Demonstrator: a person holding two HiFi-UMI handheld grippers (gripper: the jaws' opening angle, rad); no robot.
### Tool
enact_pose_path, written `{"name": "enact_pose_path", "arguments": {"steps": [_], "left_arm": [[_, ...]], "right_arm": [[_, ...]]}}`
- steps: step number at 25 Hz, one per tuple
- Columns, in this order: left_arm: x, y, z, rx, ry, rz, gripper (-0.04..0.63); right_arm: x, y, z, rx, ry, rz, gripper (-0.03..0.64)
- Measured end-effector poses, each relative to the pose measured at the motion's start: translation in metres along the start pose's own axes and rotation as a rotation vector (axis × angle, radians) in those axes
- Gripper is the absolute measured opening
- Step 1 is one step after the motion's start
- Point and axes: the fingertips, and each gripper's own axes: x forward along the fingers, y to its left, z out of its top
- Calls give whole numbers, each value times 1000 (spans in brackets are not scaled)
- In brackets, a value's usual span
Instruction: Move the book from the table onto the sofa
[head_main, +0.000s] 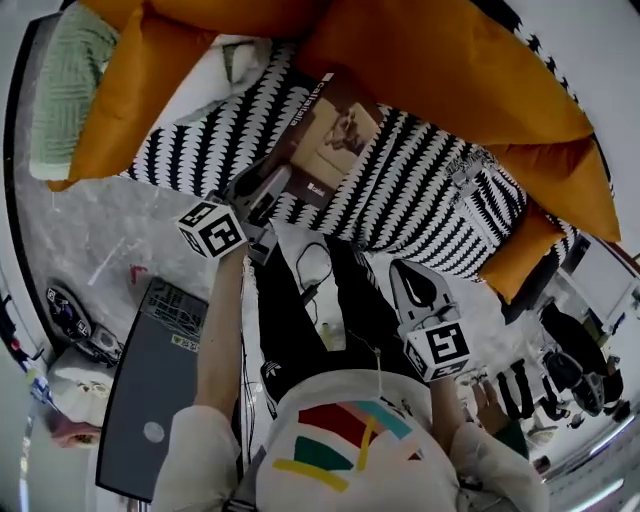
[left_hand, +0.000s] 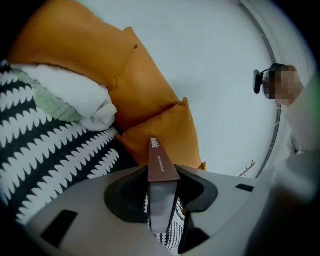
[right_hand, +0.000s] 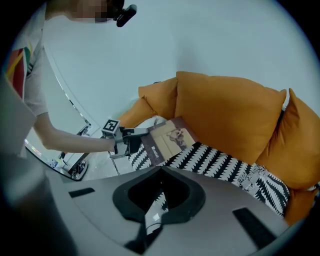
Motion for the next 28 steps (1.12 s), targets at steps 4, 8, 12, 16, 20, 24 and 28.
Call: {"name": "enact_pose_path", "arguments": {"steps": [4, 8, 12, 16, 20, 24, 28], "left_arm": [[12, 25, -16, -64, -55, -42, 153], [1, 49, -44, -43, 17, 114, 153], [-2, 70, -41, -81, -61, 211, 153], [1, 87, -39, 63, -11, 348, 189], [-4, 103, -20, 198, -2, 540, 255], [-10, 117, -16, 377, -11, 754, 278], [-30, 90, 19, 619, -109, 935, 278]], "right_arm": [[20, -18, -17, -10, 16, -3, 12], [20, -21, -18, 15, 28, 24, 12], [20, -24, -13, 11, 11, 31, 12], [22, -25, -7, 13, 13, 20, 12], [28, -17, 7, 1, 6, 35, 12], [32, -22, -4, -4, -6, 36, 12], [29, -34, -4, -50, -12, 4, 12]]}}
